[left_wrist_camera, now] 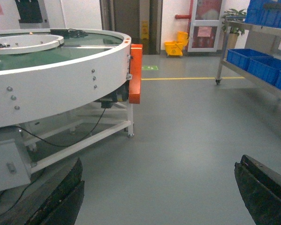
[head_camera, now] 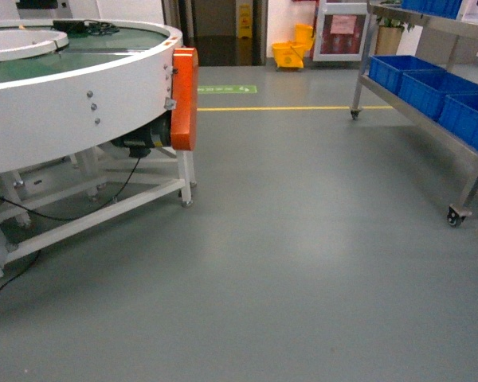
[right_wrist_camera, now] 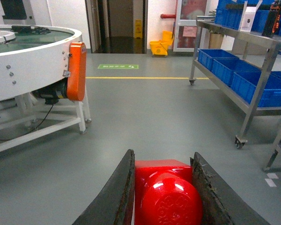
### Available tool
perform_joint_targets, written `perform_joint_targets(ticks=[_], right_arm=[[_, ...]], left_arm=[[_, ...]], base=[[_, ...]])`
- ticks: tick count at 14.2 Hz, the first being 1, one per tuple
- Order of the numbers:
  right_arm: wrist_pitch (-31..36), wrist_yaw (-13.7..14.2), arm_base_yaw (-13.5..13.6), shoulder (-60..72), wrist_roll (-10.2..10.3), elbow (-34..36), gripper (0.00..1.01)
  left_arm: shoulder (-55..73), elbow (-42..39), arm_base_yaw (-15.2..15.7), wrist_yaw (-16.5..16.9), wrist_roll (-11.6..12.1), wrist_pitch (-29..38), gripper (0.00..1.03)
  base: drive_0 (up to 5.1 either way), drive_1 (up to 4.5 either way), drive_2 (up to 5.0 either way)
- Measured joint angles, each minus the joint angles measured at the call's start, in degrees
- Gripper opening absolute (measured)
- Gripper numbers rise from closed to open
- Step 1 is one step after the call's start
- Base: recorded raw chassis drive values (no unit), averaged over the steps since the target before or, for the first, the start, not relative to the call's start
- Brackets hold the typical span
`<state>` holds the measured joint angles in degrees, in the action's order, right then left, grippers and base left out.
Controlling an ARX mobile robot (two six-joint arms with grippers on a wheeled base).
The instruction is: Pick red block from blue box to shelf
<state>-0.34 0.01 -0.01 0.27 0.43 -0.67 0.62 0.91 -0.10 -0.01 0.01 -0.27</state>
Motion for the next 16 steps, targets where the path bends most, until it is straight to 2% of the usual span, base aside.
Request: perform_joint_targets(ticks=[16], right_arm=[[0.0, 0.0, 0.0, 0.0, 0.0, 0.0, 0.27]], left_arm=[[0.0, 0.0, 0.0, 0.0, 0.0, 0.0, 0.98]], base=[[-0.1, 4.27, -4.4]])
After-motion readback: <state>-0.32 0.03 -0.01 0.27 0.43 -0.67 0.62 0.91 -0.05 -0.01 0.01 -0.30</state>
